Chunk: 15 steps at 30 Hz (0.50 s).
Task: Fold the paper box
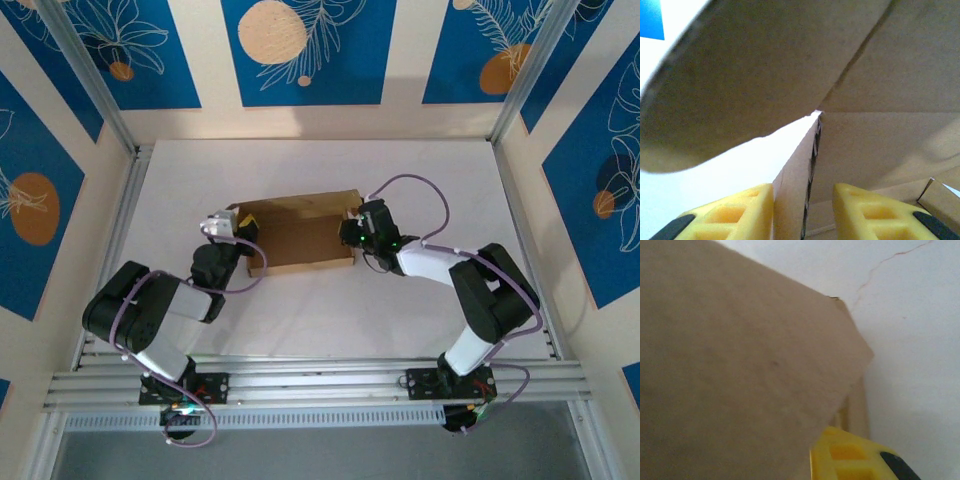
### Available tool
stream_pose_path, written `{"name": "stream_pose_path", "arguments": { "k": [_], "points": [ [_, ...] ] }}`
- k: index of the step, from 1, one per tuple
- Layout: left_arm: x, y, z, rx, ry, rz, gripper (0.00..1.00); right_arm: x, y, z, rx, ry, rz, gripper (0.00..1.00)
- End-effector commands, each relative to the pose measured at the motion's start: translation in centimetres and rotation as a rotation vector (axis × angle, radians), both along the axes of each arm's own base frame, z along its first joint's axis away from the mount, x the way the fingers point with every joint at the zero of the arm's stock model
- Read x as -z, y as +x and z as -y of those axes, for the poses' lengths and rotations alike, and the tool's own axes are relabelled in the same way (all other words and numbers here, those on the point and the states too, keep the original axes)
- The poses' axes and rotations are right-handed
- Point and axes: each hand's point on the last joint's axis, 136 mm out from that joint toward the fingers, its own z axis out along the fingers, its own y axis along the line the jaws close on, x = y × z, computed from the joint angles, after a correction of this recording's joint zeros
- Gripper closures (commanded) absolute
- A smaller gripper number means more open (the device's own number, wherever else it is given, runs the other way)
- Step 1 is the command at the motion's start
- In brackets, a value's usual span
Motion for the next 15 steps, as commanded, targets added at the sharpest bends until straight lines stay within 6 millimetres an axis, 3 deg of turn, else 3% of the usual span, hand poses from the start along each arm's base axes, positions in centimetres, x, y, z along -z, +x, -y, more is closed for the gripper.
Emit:
{"name": "stream_pose_path", "arguments": {
  "k": [1,5,7,15],
  "points": [
    [-0.6,-0.2,1.2,0.054,-0.035,0.012,0.64,-2.8,0.2,-2.4,-0.019,0.128,0.006,0.82],
    [-0.3,-0.3,1.2,0.055,-0.033,0.004,0.65,-3.1,0.3,-3.8,-0.017,0.186,-0.015,0.82],
    [-0.1,-0.4,1.1,0.052,-0.022,0.002,0.65,-2.3,0.3,-3.9,-0.019,0.138,-0.018,0.83],
    [1.1,-1.0,0.6,0.036,0.022,-0.018,0.66,2.3,-1.0,-0.8,0.045,0.069,-0.066,0.82]
  ]
}}
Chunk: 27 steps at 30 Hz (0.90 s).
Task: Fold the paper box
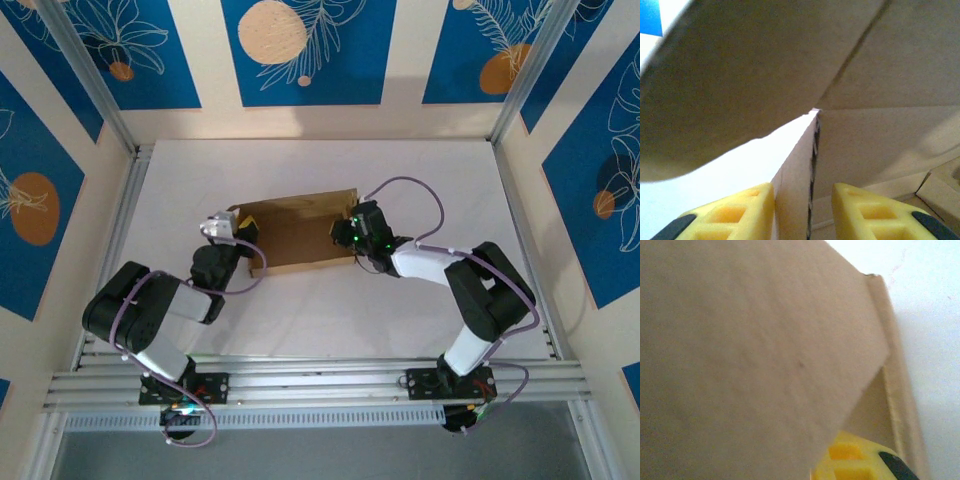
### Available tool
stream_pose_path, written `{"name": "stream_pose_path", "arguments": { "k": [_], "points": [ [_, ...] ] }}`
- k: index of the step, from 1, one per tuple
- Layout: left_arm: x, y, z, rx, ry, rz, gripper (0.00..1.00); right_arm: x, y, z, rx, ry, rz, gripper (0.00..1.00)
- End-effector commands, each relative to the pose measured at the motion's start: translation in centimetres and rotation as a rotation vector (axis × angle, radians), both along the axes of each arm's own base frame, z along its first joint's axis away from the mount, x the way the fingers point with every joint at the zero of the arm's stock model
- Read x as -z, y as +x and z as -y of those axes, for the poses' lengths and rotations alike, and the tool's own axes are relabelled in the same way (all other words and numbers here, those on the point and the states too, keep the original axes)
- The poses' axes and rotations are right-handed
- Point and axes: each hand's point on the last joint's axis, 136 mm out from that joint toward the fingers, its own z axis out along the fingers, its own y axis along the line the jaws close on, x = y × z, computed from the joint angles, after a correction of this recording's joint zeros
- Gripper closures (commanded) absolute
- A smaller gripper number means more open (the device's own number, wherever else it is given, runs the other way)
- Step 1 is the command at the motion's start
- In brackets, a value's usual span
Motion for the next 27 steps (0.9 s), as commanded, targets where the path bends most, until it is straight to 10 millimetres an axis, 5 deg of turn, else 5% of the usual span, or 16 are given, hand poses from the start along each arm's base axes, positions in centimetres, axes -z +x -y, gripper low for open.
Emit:
{"name": "stream_pose_path", "arguments": {
  "k": [1,6,14,22,27],
  "points": [
    [0.8,-0.8,0.5,0.026,0.022,-0.01,0.66,2.3,-0.6,1.0,0.027,0.005,-0.042,0.81],
    [1.4,-1.2,0.2,0.012,0.053,-0.018,0.67,1.9,-1.4,0.8,0.002,0.139,-0.019,0.64],
    [1.5,-1.6,-0.1,-0.003,0.109,-0.006,0.69,-5.1,-4.3,0.7,-0.165,0.265,0.192,0.43],
    [1.1,-1.2,1.1,0.032,0.118,0.01,0.7,-7.8,-5.8,5.2,-0.114,0.14,0.263,0.39],
    [0.6,-1.4,2.0,0.064,0.146,0.033,0.7,-8.6,-3.5,8.3,-0.064,-0.086,0.312,0.39]
  ]
}}
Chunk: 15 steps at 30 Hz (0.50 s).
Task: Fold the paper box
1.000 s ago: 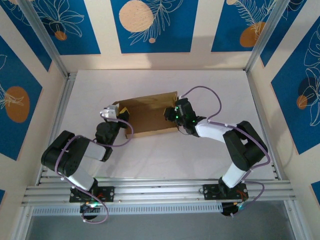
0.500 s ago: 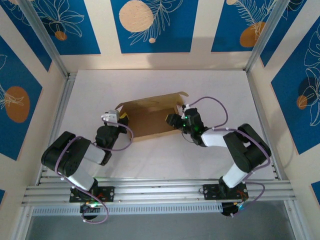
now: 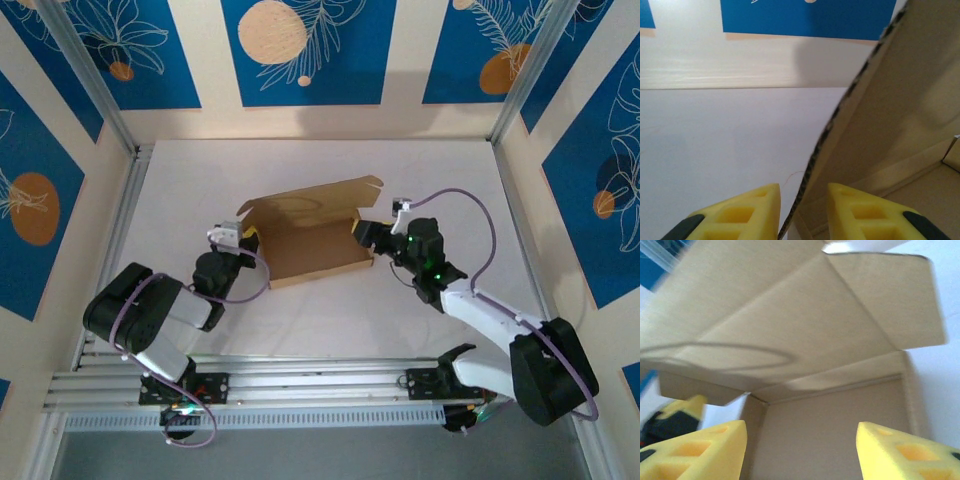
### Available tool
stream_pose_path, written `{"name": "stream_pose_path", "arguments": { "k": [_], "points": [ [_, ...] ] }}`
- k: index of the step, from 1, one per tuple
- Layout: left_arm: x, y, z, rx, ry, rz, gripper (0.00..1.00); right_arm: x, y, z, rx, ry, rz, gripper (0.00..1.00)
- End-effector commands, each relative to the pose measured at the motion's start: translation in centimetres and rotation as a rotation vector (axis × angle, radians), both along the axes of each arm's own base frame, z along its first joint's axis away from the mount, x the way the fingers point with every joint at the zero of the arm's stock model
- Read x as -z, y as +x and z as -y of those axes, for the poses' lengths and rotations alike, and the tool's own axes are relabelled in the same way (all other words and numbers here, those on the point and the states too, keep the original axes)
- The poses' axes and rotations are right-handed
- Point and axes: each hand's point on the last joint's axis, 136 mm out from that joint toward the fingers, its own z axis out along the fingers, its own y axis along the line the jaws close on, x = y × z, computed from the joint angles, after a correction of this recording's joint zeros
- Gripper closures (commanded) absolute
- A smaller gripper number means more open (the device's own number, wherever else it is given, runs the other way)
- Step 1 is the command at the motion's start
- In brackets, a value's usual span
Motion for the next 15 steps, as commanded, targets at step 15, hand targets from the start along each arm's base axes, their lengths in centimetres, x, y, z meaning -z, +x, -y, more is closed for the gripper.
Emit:
{"name": "stream_pose_path", "arguments": {
  "k": [15],
  "points": [
    [-1.6,0.7,1.5,0.039,0.048,0.061,0.72,-0.2,10.8,4.6,-0.063,-0.501,0.233,0.24]
  ]
}}
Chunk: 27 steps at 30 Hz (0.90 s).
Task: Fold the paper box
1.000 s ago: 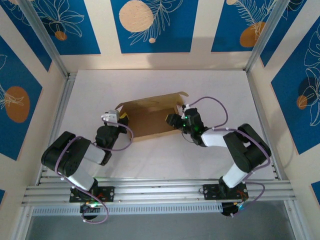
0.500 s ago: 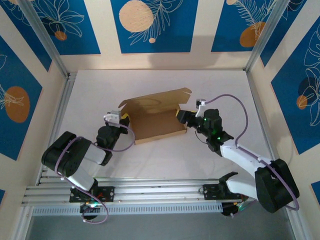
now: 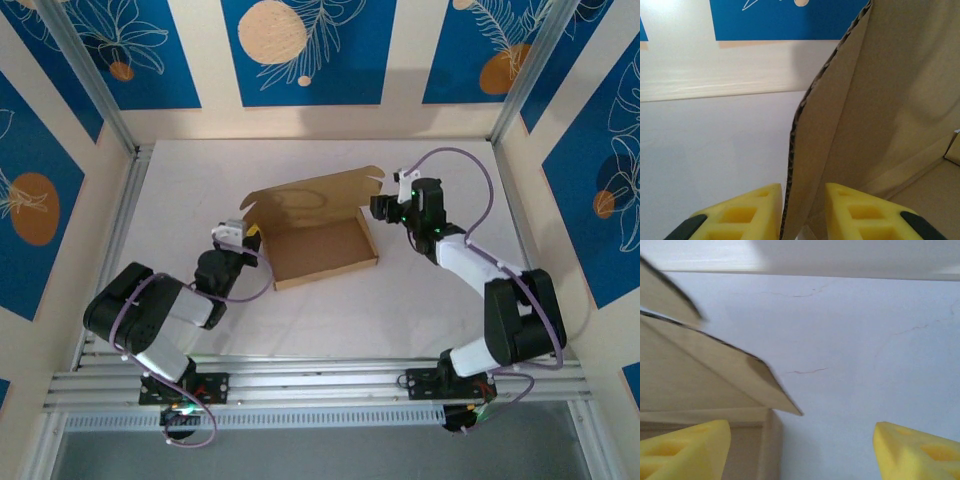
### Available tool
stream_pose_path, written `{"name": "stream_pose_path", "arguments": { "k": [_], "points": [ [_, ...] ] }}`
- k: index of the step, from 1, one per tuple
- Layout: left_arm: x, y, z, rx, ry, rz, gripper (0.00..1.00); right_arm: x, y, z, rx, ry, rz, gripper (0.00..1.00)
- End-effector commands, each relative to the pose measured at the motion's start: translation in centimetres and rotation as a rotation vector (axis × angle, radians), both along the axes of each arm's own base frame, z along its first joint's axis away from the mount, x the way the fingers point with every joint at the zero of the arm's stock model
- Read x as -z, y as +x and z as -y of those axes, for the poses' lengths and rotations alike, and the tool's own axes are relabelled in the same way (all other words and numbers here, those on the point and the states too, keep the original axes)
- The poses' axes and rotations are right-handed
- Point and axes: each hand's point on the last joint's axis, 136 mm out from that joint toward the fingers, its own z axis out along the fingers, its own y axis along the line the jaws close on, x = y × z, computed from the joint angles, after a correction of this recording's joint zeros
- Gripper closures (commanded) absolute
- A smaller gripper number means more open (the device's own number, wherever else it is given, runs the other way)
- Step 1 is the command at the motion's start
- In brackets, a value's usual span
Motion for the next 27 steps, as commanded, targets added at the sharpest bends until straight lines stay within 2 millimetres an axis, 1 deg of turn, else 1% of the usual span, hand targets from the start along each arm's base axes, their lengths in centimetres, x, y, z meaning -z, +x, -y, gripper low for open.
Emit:
{"name": "stream_pose_path", "arguments": {
  "k": [1,3,5,10,12,14,15,17,19,21,24,27],
  "points": [
    [-1.0,0.3,1.1,0.033,0.014,0.035,0.73,-2.3,1.2,-2.2,-0.205,-0.044,0.181,0.25],
    [-1.0,0.5,1.2,0.036,0.02,0.033,0.73,-2.9,1.2,-3.2,-0.314,-0.027,0.251,0.26],
    [-0.9,0.6,1.3,0.041,0.026,0.034,0.75,-3.2,1.8,-3.8,-0.386,-0.008,0.258,0.26],
    [-0.5,0.8,1.5,0.047,0.043,0.033,0.78,-2.8,4.3,-4.0,-0.43,0.036,0.23,0.27],
    [-0.5,0.9,1.7,0.056,0.047,0.036,0.79,-2.3,4.5,-4.6,-0.471,0.053,0.204,0.31],
    [-0.5,1.0,2.1,0.07,0.043,0.037,0.8,-1.7,4.4,-5.3,-0.501,0.065,0.162,0.39],
    [-0.6,1.0,2.2,0.075,0.04,0.039,0.8,-1.6,4.3,-5.7,-0.513,0.059,0.155,0.46],
    [-0.6,1.1,2.3,0.077,0.036,0.042,0.8,-1.5,3.9,-6.1,-0.507,0.029,0.16,0.56],
    [-0.9,1.1,2.3,0.078,0.031,0.046,0.81,-1.6,3.6,-6.0,-0.468,0.001,0.165,0.66],
    [-1.0,1.2,2.5,0.083,0.025,0.046,0.81,-1.9,3.2,-5.9,-0.424,0.001,0.176,0.74],
    [-1.3,1.3,3.0,0.091,0.013,0.048,0.81,-2.3,2.6,-5.7,-0.348,0.002,0.186,0.88],
    [-1.4,1.1,3.6,0.094,0.009,0.053,0.74,-2.5,2.0,-6.0,-0.298,0.006,0.191,0.95]
  ]
}}
